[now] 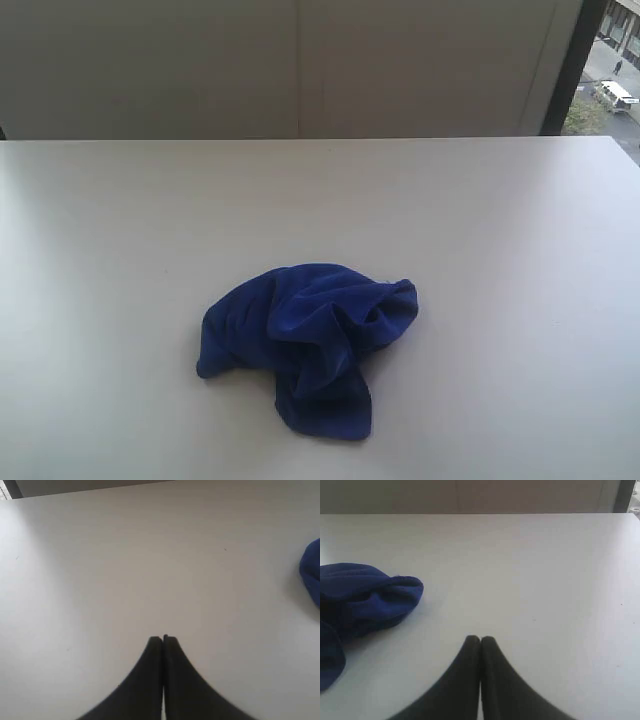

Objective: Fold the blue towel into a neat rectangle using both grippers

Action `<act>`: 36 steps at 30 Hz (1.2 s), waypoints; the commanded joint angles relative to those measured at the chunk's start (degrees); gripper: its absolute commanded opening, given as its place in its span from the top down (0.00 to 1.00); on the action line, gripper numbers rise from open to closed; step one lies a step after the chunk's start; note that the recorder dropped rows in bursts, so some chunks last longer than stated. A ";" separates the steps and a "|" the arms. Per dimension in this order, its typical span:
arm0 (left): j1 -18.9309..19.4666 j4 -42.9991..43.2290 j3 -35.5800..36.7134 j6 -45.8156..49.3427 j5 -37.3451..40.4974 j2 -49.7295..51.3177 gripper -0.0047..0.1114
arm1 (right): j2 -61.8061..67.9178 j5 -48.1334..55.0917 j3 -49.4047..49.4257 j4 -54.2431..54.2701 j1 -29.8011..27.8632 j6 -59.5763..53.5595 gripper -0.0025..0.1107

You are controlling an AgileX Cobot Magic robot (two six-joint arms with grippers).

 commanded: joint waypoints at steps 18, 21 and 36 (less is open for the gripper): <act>0.13 -0.41 0.18 -0.80 -21.92 -0.24 0.96 | -0.14 -0.86 0.12 0.03 -0.08 0.18 0.98; 0.13 -0.41 0.18 -1.03 -31.78 -0.24 0.96 | -0.14 -0.86 0.12 0.03 -0.08 0.18 0.98; 0.13 38.50 -8.74 -49.68 -36.06 10.53 0.96 | -0.14 -0.86 0.12 0.03 -0.08 0.18 0.98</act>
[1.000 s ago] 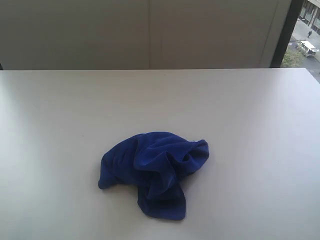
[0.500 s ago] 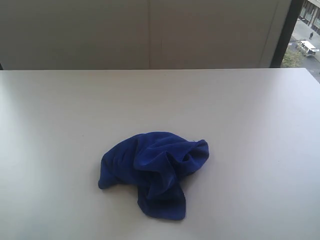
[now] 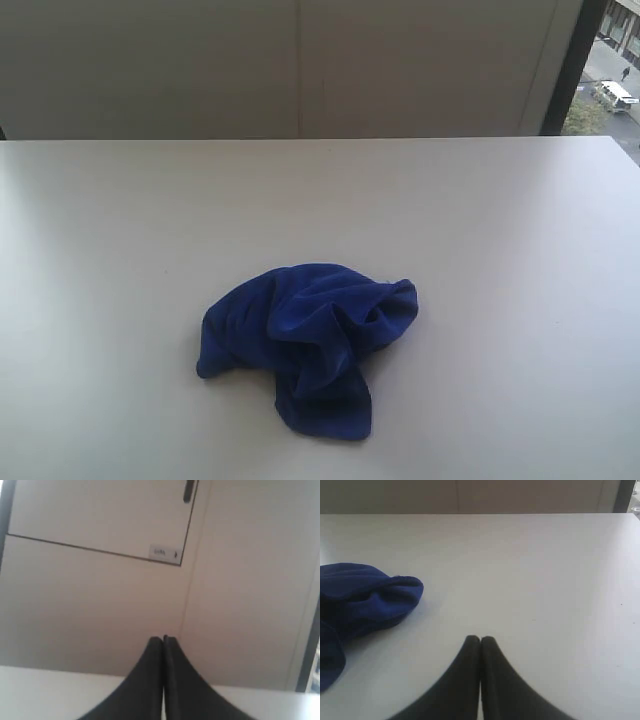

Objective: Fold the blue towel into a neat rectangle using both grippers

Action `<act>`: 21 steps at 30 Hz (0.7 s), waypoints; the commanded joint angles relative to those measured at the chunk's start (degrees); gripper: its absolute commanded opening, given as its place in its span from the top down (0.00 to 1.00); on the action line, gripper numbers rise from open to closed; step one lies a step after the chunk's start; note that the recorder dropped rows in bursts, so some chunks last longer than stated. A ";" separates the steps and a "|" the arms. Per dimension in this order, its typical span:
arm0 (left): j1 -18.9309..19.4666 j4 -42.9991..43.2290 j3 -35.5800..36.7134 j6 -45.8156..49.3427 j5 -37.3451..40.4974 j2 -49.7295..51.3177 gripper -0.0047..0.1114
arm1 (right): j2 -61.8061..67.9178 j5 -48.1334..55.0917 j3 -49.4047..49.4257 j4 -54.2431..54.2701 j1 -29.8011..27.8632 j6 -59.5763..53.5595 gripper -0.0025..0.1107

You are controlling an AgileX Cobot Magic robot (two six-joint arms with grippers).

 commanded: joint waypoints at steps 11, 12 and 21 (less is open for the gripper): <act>0.13 86.13 -32.43 -51.78 17.90 46.97 0.96 | -0.14 -0.86 0.12 0.03 -0.08 0.18 0.98; 0.13 86.13 -33.79 -50.53 23.13 49.72 0.96 | -0.14 -0.86 0.12 0.03 -0.08 0.18 0.98; -0.08 68.78 -35.45 -13.58 46.95 65.50 0.96 | -0.14 -0.86 0.12 0.03 -0.08 0.18 0.98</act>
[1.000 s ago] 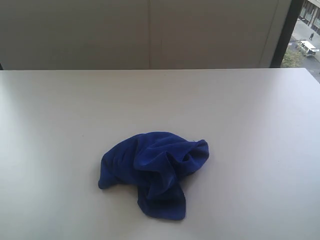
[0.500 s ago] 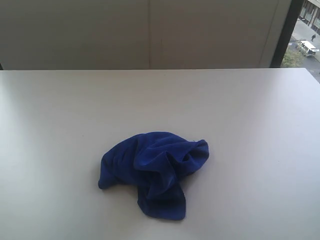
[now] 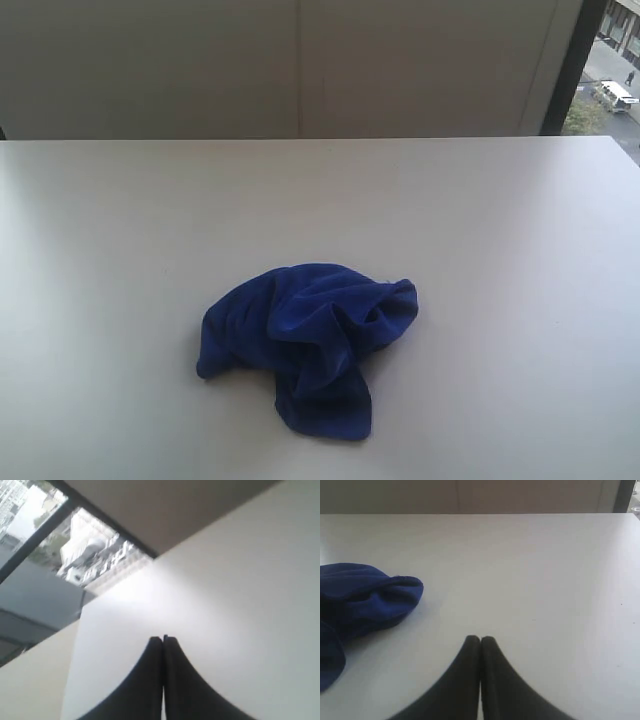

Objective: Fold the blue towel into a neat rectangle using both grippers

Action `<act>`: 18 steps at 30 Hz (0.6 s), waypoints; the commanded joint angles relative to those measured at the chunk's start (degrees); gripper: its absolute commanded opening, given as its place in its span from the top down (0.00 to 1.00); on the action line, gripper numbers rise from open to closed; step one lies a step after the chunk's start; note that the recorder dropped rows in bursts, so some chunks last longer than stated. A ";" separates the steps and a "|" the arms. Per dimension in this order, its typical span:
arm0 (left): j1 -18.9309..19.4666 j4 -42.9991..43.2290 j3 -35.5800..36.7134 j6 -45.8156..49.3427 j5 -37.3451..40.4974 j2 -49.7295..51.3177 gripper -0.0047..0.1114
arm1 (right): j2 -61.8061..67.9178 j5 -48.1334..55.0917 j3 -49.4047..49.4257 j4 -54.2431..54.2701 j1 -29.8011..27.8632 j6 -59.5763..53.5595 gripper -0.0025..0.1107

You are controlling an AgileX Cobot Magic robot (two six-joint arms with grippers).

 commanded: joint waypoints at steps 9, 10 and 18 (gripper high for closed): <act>-16.81 -84.47 -13.52 83.21 26.54 12.07 0.96 | -0.14 -0.86 0.12 0.03 -0.08 0.18 0.98; -19.37 -87.32 -14.72 84.20 28.30 13.12 0.96 | -0.14 -0.86 0.12 0.03 -0.08 0.18 0.98; -45.94 -99.97 -21.63 82.91 25.92 20.05 0.96 | -0.14 -0.86 0.12 0.03 -0.08 0.18 0.98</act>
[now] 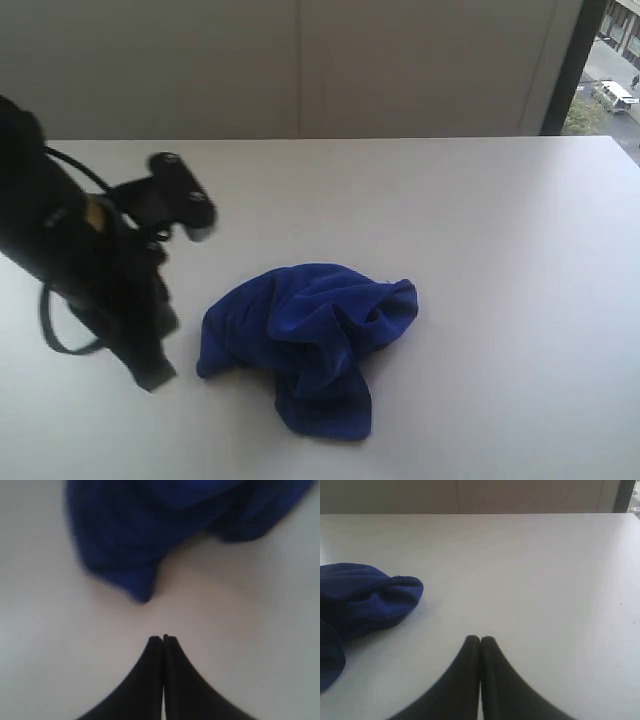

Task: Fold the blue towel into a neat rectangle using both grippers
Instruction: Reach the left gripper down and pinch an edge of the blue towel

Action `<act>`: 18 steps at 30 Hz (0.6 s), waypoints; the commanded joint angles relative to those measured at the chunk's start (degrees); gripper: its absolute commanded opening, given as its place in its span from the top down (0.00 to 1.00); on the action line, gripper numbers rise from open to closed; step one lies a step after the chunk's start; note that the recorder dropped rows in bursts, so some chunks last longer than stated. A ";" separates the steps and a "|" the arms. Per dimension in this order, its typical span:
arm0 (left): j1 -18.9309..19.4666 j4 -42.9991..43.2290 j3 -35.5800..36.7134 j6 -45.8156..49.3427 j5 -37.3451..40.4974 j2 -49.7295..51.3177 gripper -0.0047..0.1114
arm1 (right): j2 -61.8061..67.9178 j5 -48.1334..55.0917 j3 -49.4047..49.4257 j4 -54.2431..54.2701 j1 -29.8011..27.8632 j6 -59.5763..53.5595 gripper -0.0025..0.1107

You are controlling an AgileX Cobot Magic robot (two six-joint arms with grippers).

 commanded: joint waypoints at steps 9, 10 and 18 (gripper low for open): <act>-20.11 -4.57 -8.88 -7.80 -9.23 17.80 0.96 | -0.14 -0.86 0.12 0.03 -0.08 0.18 0.98; -20.11 -4.57 -9.69 -8.81 -9.23 18.99 0.96 | -0.14 -0.86 0.12 0.03 -0.08 0.18 0.98; -20.11 -4.57 -13.48 -9.74 -11.43 27.19 0.86 | -0.14 -0.86 0.12 0.03 -0.08 0.18 0.98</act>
